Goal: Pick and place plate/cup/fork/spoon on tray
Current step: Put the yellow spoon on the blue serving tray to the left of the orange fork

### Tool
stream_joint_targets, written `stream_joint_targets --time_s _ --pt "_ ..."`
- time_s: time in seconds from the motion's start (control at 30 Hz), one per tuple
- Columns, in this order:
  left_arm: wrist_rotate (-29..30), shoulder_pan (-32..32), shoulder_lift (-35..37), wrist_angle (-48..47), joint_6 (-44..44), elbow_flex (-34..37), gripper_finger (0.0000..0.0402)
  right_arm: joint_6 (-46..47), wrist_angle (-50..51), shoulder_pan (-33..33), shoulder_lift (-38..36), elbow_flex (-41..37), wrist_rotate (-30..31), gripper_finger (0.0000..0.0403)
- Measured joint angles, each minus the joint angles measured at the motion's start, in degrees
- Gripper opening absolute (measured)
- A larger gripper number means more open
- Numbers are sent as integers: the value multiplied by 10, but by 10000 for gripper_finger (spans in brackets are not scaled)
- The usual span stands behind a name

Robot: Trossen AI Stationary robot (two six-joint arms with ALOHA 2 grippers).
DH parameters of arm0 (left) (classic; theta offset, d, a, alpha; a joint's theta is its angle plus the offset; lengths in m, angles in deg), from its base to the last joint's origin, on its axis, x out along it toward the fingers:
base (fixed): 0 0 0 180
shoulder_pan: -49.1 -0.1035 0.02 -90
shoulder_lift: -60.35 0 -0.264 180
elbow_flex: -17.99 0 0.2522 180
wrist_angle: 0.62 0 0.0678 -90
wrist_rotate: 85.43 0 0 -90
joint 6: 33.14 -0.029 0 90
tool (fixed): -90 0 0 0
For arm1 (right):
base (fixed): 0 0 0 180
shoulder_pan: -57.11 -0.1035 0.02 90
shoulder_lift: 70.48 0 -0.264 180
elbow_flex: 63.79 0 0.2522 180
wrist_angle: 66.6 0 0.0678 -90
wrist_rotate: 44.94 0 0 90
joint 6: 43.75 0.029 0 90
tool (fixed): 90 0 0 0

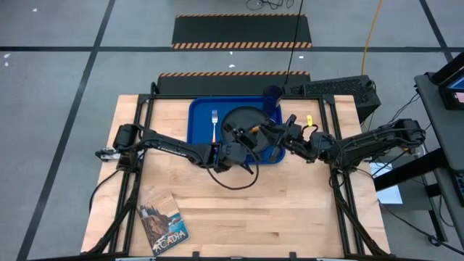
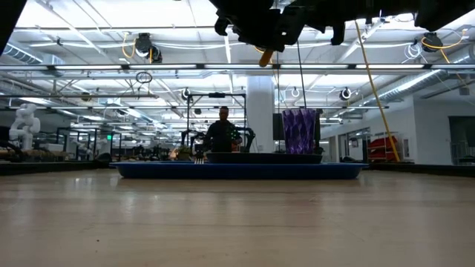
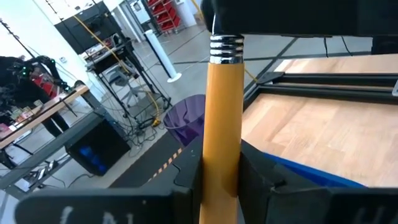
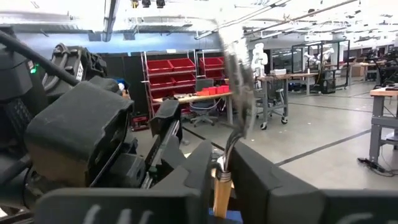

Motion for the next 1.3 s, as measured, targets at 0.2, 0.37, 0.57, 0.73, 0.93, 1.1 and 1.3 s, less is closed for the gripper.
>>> stream_joint_targets --time_s 0.2,0.37,0.57,0.73,0.93,1.1,1.3 --pt "-1 0 6 -39 14 0 74 -60 48 0 -12 0 0 110" --pt "-1 0 32 -111 67 0 75 -73 120 0 -53 0 19 157" --pt "-5 0 73 -234 165 0 75 -110 216 0 -122 0 45 193" --pt "-8 -3 100 -379 287 0 75 -144 277 0 -172 0 91 198" --pt "-22 -17 114 -519 472 0 76 -189 363 0 -199 0 105 198" --pt "-81 -38 114 -598 593 0 76 -210 446 0 -191 0 56 199" --pt "-136 -67 93 -689 730 0 76 -211 471 0 -177 0 -130 199"
